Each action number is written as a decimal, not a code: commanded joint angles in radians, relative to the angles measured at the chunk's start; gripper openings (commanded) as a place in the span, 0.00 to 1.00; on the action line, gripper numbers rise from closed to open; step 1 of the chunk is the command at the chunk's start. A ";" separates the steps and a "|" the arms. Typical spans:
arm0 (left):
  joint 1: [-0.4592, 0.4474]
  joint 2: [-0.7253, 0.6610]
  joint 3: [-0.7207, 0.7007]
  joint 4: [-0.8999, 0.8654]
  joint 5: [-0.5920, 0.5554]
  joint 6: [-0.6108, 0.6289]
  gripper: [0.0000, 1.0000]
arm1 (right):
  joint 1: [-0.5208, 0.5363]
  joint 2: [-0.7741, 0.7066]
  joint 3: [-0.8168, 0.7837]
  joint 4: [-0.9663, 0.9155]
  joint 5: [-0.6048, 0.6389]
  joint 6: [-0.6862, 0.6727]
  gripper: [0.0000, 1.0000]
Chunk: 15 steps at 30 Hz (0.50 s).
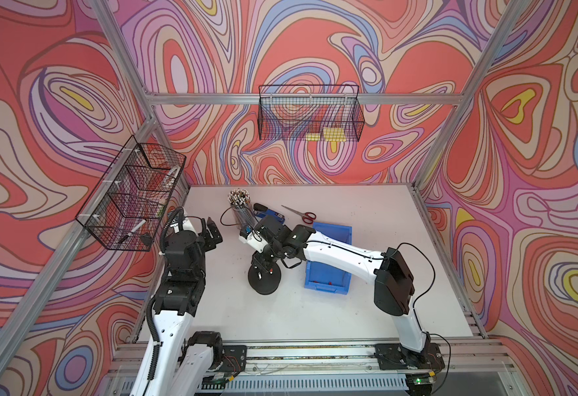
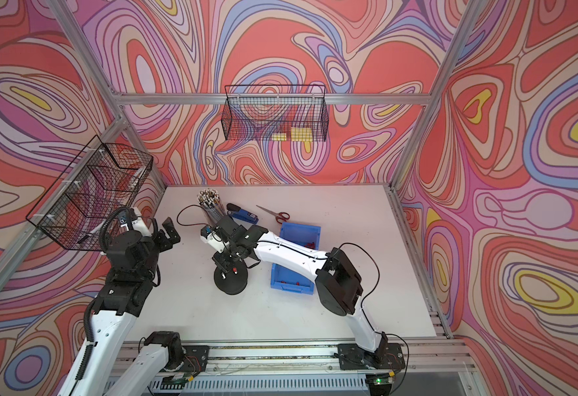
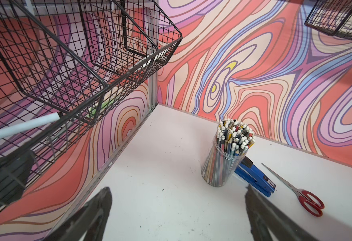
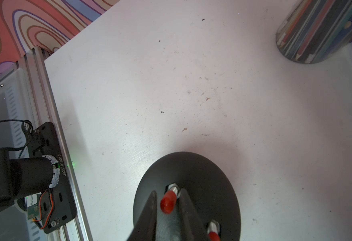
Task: Cover the protruding screws with screw protection sleeves
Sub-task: Attach the screw protection sleeve to the screw.
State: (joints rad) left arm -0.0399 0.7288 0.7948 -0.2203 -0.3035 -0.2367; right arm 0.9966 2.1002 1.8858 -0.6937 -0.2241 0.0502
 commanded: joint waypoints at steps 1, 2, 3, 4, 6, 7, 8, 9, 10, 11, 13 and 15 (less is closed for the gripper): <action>0.003 -0.003 0.004 -0.007 0.009 -0.006 1.00 | 0.004 -0.052 0.008 0.023 0.005 0.019 0.23; 0.005 -0.002 0.004 -0.006 0.011 -0.006 0.99 | 0.004 -0.059 0.002 0.028 0.008 0.022 0.23; 0.005 -0.002 0.004 -0.005 0.013 -0.007 0.99 | 0.004 -0.067 -0.006 0.029 0.014 0.027 0.23; 0.004 -0.002 0.004 -0.005 0.015 -0.008 1.00 | 0.005 -0.076 -0.014 0.030 0.026 0.033 0.23; 0.003 0.000 0.004 -0.003 0.030 -0.008 0.99 | 0.005 -0.106 -0.047 0.035 0.066 0.044 0.21; 0.004 0.001 0.003 0.002 0.053 0.000 0.99 | 0.004 -0.128 -0.069 0.041 0.099 0.054 0.21; 0.004 0.002 0.002 0.012 0.098 0.011 0.99 | 0.004 -0.165 -0.100 0.049 0.136 0.067 0.21; 0.003 0.006 -0.001 0.024 0.161 0.022 0.98 | 0.002 -0.200 -0.139 0.055 0.173 0.082 0.21; 0.002 0.011 -0.002 0.037 0.223 0.030 0.97 | 0.000 -0.233 -0.169 0.055 0.208 0.094 0.20; -0.003 0.017 -0.003 0.053 0.302 0.037 0.96 | -0.002 -0.268 -0.200 0.048 0.253 0.111 0.20; -0.020 0.040 -0.002 0.082 0.439 0.042 0.93 | -0.008 -0.322 -0.261 0.018 0.338 0.149 0.19; -0.047 0.067 0.008 0.095 0.567 0.045 0.91 | -0.013 -0.402 -0.315 -0.042 0.428 0.200 0.17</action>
State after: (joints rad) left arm -0.0593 0.7704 0.7948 -0.1783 0.0135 -0.2180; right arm 0.9924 1.7744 1.6192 -0.6765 0.0288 0.1669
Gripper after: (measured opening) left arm 0.925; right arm 0.172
